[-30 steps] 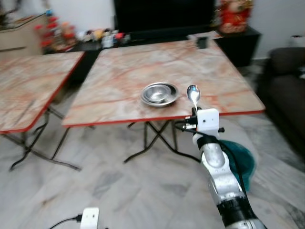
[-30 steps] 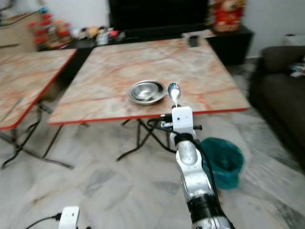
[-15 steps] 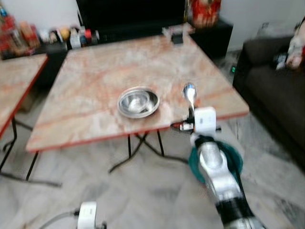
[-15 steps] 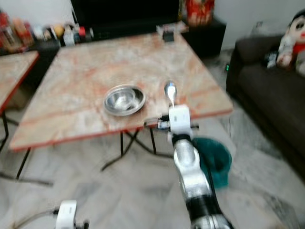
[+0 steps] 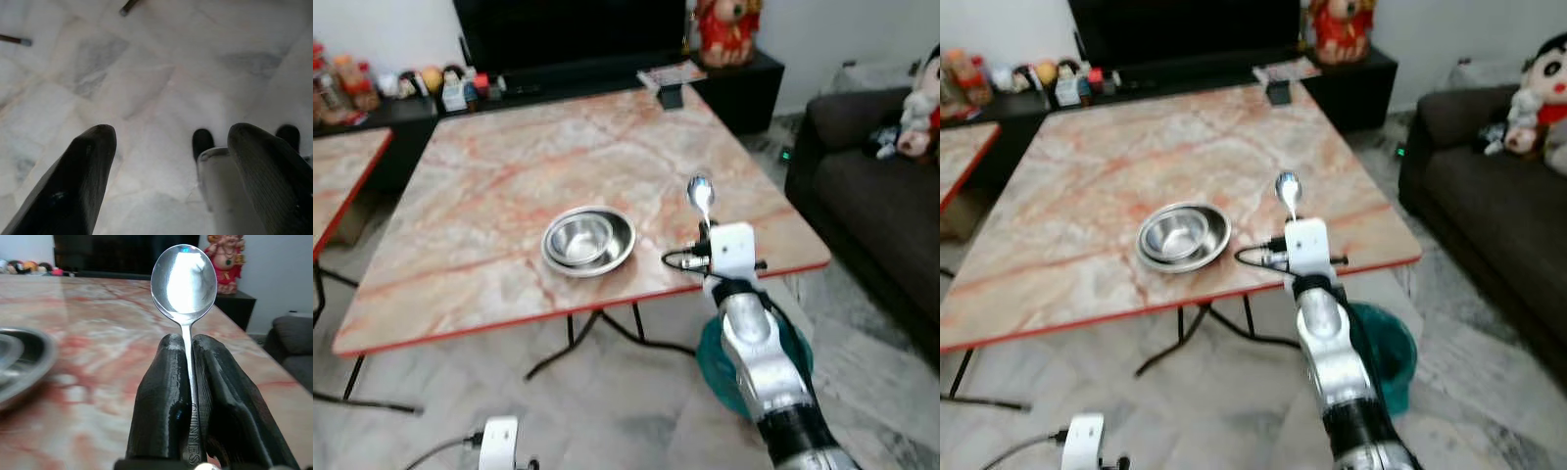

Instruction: Setting the table

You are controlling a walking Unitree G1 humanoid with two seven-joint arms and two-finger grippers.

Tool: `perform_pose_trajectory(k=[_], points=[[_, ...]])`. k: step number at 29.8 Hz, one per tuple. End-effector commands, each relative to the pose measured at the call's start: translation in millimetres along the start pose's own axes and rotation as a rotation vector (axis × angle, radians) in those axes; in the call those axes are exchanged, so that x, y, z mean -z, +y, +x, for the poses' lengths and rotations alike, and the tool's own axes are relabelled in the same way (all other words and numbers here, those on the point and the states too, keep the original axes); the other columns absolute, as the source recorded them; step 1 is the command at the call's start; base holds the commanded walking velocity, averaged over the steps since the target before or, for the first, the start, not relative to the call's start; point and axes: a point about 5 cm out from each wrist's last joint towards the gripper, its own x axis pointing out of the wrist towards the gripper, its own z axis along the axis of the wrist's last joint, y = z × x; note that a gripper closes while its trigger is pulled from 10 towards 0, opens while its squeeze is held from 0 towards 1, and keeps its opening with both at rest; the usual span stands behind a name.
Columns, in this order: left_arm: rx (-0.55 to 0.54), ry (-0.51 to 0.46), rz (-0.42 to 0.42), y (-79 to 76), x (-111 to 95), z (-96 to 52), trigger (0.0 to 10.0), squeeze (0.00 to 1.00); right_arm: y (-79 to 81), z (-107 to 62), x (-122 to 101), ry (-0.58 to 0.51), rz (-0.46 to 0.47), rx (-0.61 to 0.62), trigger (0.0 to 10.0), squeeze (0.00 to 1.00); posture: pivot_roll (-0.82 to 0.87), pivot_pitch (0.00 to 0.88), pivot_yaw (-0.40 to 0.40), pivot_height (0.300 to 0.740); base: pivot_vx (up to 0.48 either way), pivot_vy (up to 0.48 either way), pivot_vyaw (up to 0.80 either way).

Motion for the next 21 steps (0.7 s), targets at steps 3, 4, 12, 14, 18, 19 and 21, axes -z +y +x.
perform_pose_trajectory(k=[3, 4, 12, 14, 18, 19, 21], points=[[-0.002, 0.004, -0.01, 0.1, 1.3, -0.2, 10.0, 0.0, -0.2, 0.0, -0.1, 0.003, 0.002, -0.001, 10.0, 0.0, -0.03, 0.023, 0.068, 0.74, 0.359, 0.0, 0.52], [-0.002, 0.004, -0.01, 0.1, 1.4, -0.2, 10.0, 0.0, -0.3, -0.1, 0.1, 0.006, 0.003, 0.0, 10.0, 0.0, -0.03, 0.022, 0.068, 0.74, 0.36, 0.0, 0.0], [-0.003, 0.001, -0.006, 0.1, 0.7, -0.1, 10.0, 0.0, -1.4, 0.2, 5.7, 0.045, -0.026, 0.009, 10.0, 0.0, -0.03, 0.022, 0.069, 0.74, 0.331, 0.0, 0.29], [-0.004, -0.002, -0.005, 0.0, 0.4, -0.1, 10.0, 0.0, -1.6, 0.0, 6.8, 0.052, -0.017, 0.013, 10.0, 0.0, -0.03, 0.022, 0.069, 0.74, 0.277, 0.0, 0.6], [-0.003, -0.004, -0.008, 0.2, 0.6, -0.2, 10.0, 0.0, -1.1, -1.1, 8.4, 0.061, -0.008, 0.013, 10.0, 0.0, -0.03, 0.024, 0.069, 0.74, 0.139, 0.0, 0.42], [-0.003, -0.004, -0.011, 0.6, 0.8, -0.3, 10.0, 0.0, -0.5, -1.6, 9.0, 0.065, -0.01, 0.009, 10.0, 0.0, -0.03, 0.023, 0.07, 0.74, 0.0, 0.0, 0.0], [-0.003, -0.003, -0.01, 0.5, 0.9, -0.3, 10.0, 0.0, -0.5, -1.6, 9.1, 0.067, -0.01, 0.01, 10.0, 0.0, -0.03, 0.023, 0.07, 0.74, 0.0, 0.0, 0.0]])
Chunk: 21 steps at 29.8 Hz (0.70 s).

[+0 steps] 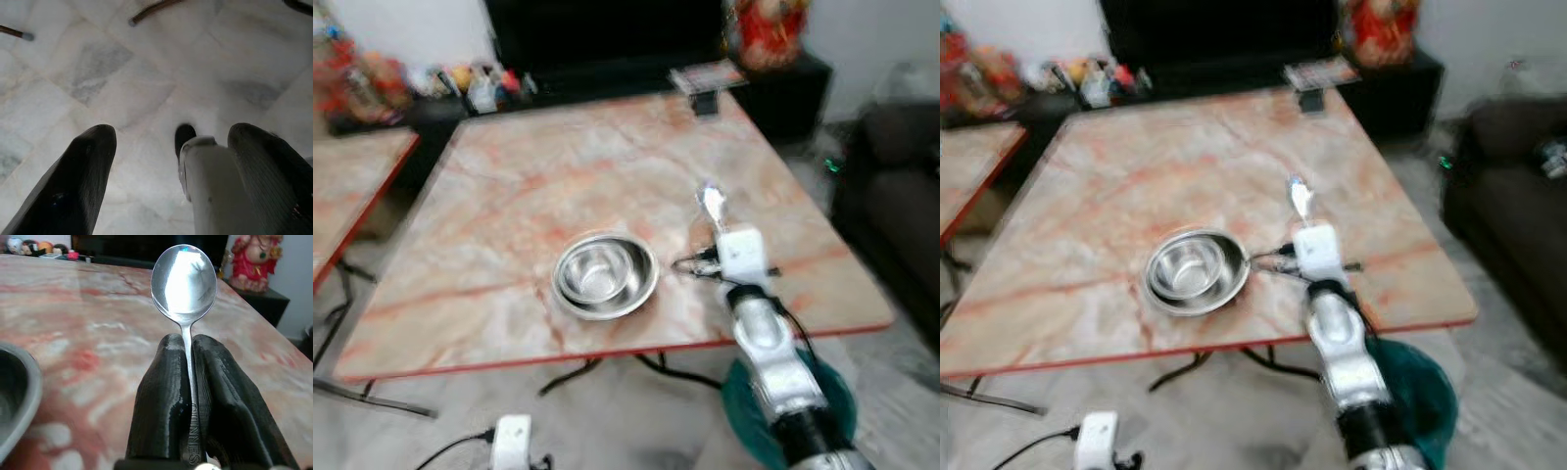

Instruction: Setting the table

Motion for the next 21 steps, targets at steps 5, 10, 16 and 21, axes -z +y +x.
perform_pose_trajectory(k=[5, 10, 16, 21], points=[[-0.027, 0.008, -0.003, 10.7, 3.3, -1.4, 10.0, 0.0, 11.1, 1.5, -5.6, -0.008, 0.015, -0.028, 10.0, 0.0, -0.03, 0.022, 0.07, 0.74, 0.0, 0.0, 0.0], [-0.026, 0.011, -0.004, 10.5, 3.8, -1.4, 10.0, 0.0, 10.1, 1.2, -4.6, -0.003, 0.02, -0.018, 10.0, 0.0, -0.03, 0.023, 0.07, 0.74, 0.0, 0.0, 0.0], [-0.025, 0.011, -0.004, 10.3, 3.7, -1.4, 10.0, 0.0, 7.7, 1.3, 0.6, 0.03, 0.017, -0.002, 10.0, 0.0, -0.03, 0.024, 0.07, 0.74, 0.0, 0.0, 0.0], [-0.024, 0.01, -0.004, 9.6, 3.2, -1.2, 10.0, 0.0, -7.3, 9.7, 12.4, 0.119, -0.001, 0.037, 10.0, 0.0, -0.03, 0.026, 0.072, 0.74, 0.0, 0.0, 0.0]])
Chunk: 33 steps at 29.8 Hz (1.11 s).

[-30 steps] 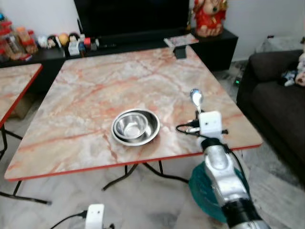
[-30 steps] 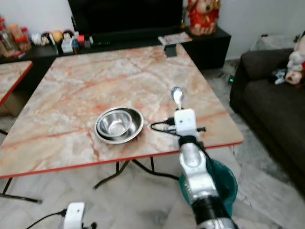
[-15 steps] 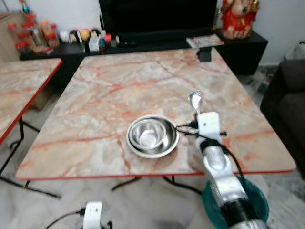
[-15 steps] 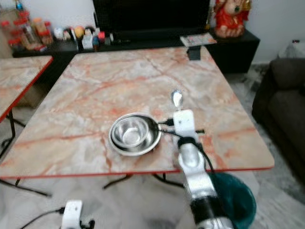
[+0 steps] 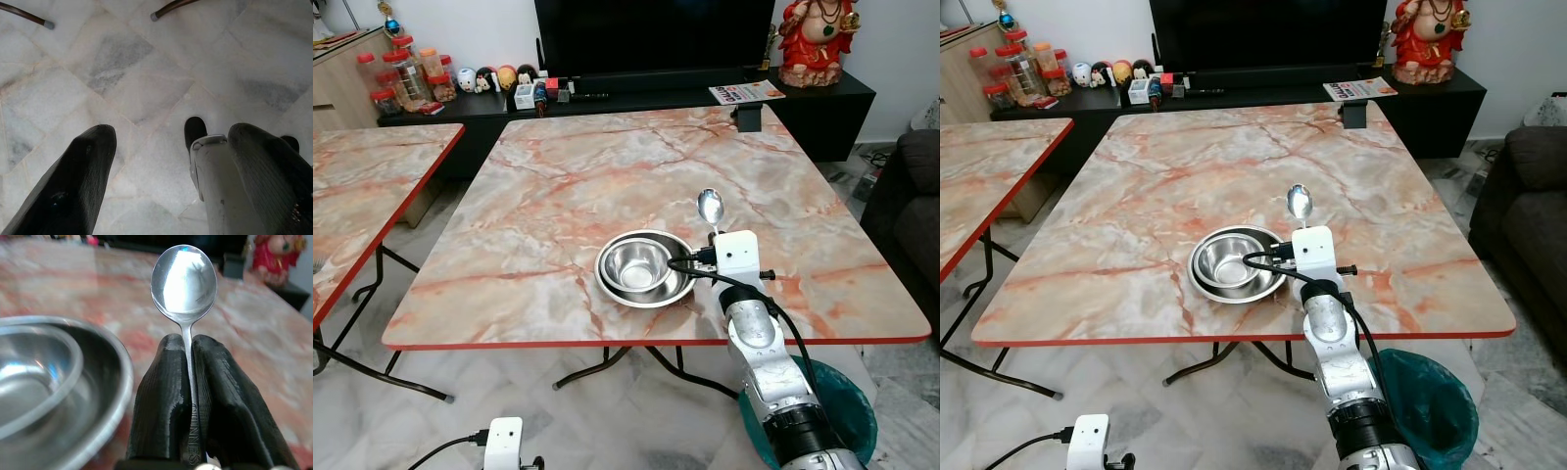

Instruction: Setting the table

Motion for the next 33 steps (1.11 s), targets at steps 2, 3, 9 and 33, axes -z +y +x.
perform_pose_trajectory(k=[2, 3, 9, 33], points=[[-0.005, 0.007, -0.008, 1.7, 1.7, -0.3, 10.0, 0.0, -12.0, 10.1, -4.9, 0.021, 0.011, 0.034, 10.0, 0.0, -0.03, 0.025, 0.072, 0.74, 0.0, 0.0, 0.0], [-0.006, 0.007, -0.01, 2.0, 1.8, -0.4, 10.0, 0.0, -18.8, 14.6, -6.1, 0.033, 0.007, 0.053, 10.0, 0.0, -0.02, 0.024, 0.073, 0.74, 0.0, 0.0, 0.0], [-0.007, 0.008, -0.011, 2.5, 1.8, -0.4, 10.0, 0.0, -23.3, 23.2, -1.9, 0.094, 0.048, 0.037, 10.0, 0.0, -0.02, 0.021, 0.073, 0.74, 0.0, 0.0, 0.0], [-0.004, 0.011, -0.005, 3.7, 2.3, -0.5, 10.0, 0.0, -12.8, 21.5, 24.7, 0.232, 0.115, -0.041, 10.0, 0.0, -0.01, 0.025, 0.082, 0.74, 0.0, 0.0, 0.0]])
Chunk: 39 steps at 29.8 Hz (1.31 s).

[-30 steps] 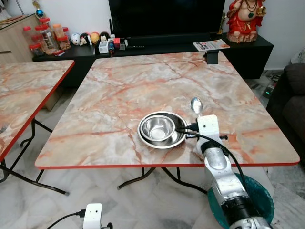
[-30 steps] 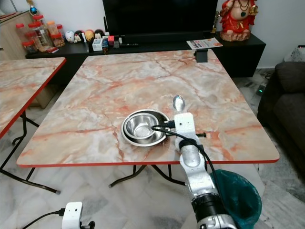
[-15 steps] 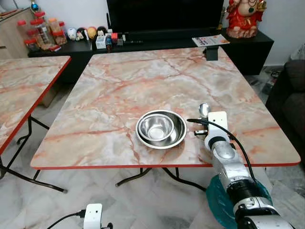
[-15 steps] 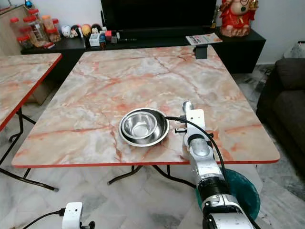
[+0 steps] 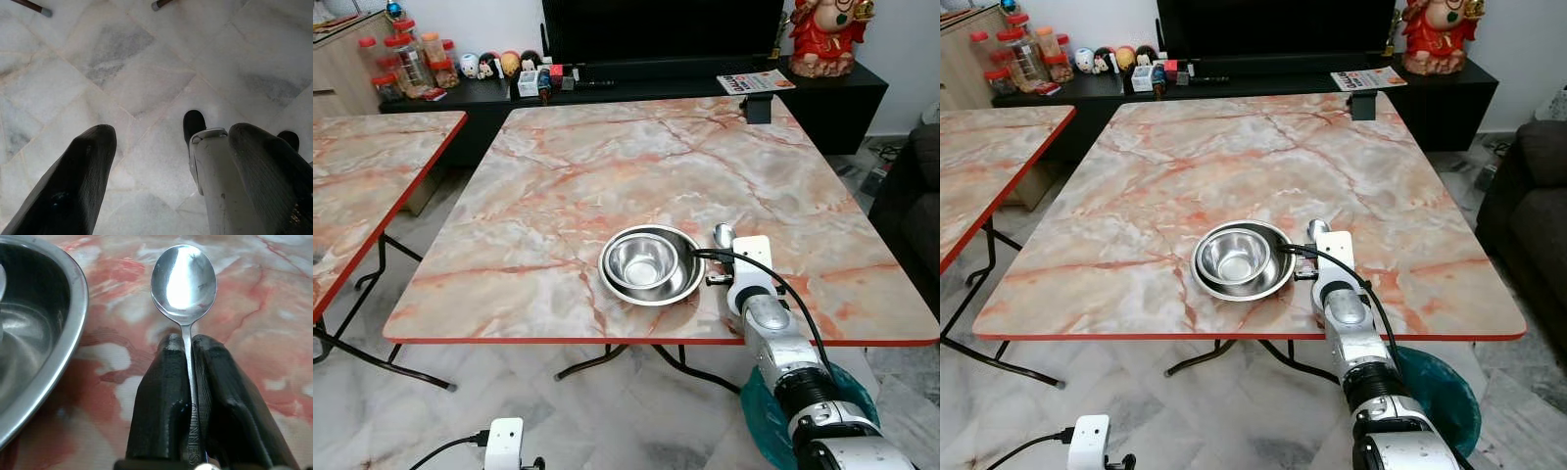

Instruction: Setting the table

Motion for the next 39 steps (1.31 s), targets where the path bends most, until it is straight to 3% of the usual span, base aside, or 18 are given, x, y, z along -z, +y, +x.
perform_pose_trajectory(k=[1, 14, 31, 32, 34, 39], points=[[-0.006, 0.008, -0.004, 4.2, 2.0, -0.6, 10.0, 0.0, 2.4, 0.0, 3.0, 0.009, 0.005, -0.008, 10.0, 0.0, -0.01, 0.025, 0.082, 0.74, 0.0, 0.0, 0.0], [-0.008, 0.011, -0.003, 4.9, 3.3, -0.9, 10.0, 0.0, -2.0, -0.1, 6.8, 0.022, 0.0, 0.014, 10.0, 0.0, -0.01, 0.028, 0.083, 0.74, 0.0, 0.0, 0.0], [-0.013, 0.015, 0.005, 6.5, 4.5, -1.3, 10.0, 0.0, 3.3, 1.6, 5.7, 0.014, 0.014, -0.013, 10.0, 0.0, 0.0, 0.032, 0.085, 0.74, 0.0, 0.0, 0.0], [-0.013, 0.015, 0.005, 6.4, 4.4, -1.2, 10.0, 0.0, 3.5, 1.4, 6.6, 0.016, 0.015, -0.014, 10.0, 0.59, 0.0, 0.032, 0.085, 0.74, 0.0, 0.0, 0.0], [-0.014, 0.015, 0.006, 6.5, 4.6, -1.3, 10.0, 0.0, 4.4, 1.2, 7.7, 0.019, 0.016, -0.022, 10.0, 0.96, 0.0, 0.032, 0.086, 0.74, 0.0, 0.0, 0.0], [-0.014, 0.015, 0.009, 6.2, 4.6, -1.3, 10.0, 0.0, 4.6, 1.2, 8.0, 0.019, 0.018, -0.023, 10.0, 1.0, 0.0, 0.032, 0.085, 0.74, 0.0, 0.0, 0.0]])
